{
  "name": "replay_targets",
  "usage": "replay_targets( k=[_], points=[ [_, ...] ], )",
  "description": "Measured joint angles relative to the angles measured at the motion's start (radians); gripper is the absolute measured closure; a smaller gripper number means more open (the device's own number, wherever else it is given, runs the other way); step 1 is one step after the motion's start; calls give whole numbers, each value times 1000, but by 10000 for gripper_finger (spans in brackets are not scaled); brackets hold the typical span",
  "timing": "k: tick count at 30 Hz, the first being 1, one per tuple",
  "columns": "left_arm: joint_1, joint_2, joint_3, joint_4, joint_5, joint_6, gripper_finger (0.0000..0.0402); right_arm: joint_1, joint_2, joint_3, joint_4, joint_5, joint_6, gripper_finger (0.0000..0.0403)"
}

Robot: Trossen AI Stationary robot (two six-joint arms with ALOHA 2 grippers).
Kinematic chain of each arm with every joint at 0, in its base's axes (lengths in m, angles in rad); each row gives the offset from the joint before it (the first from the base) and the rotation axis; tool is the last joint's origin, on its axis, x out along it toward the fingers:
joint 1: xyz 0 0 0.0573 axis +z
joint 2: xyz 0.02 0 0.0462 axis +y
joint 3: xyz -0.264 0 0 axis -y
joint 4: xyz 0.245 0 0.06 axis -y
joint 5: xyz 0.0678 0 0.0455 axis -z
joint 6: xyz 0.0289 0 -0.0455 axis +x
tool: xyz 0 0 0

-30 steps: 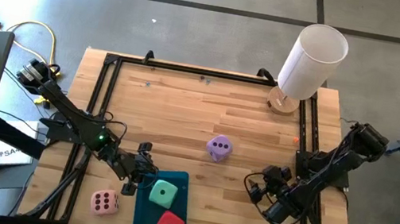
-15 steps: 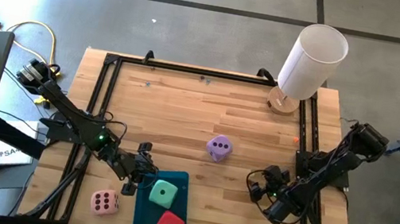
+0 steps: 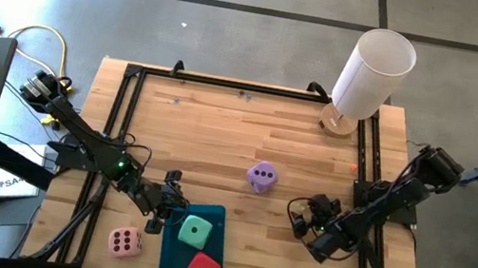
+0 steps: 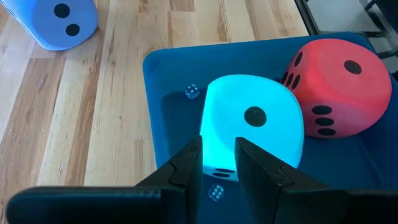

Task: Pick & Place Dice
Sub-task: Put the small green die into the blue bin

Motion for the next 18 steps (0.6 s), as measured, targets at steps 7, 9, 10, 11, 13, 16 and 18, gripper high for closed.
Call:
replay_targets(
  k=[7, 9, 10, 11, 13, 16, 18],
  points=[
    [0, 0, 0, 0, 0, 0, 311, -28, 50, 0, 15, -70, -4, 74],
    [0, 0, 0, 0, 0, 0, 311, -29, 60, 2, 20, -70, -4, 74],
    [0, 0, 0, 0, 0, 0, 311, -30, 65, 2, 23, -66, -4, 74],
    [0, 0, 0, 0, 0, 0, 311, -29, 68, 3, 23, -63, -4, 74],
    [0, 0, 0, 0, 0, 0, 311, -29, 71, 3, 24, -65, -4, 74],
    [0, 0, 0, 0, 0, 0, 311, -30, 72, 2, 26, -71, -3, 80],
    [0, 0, 0, 0, 0, 0, 311, -31, 72, 2, 28, -73, -3, 91]
  ],
)
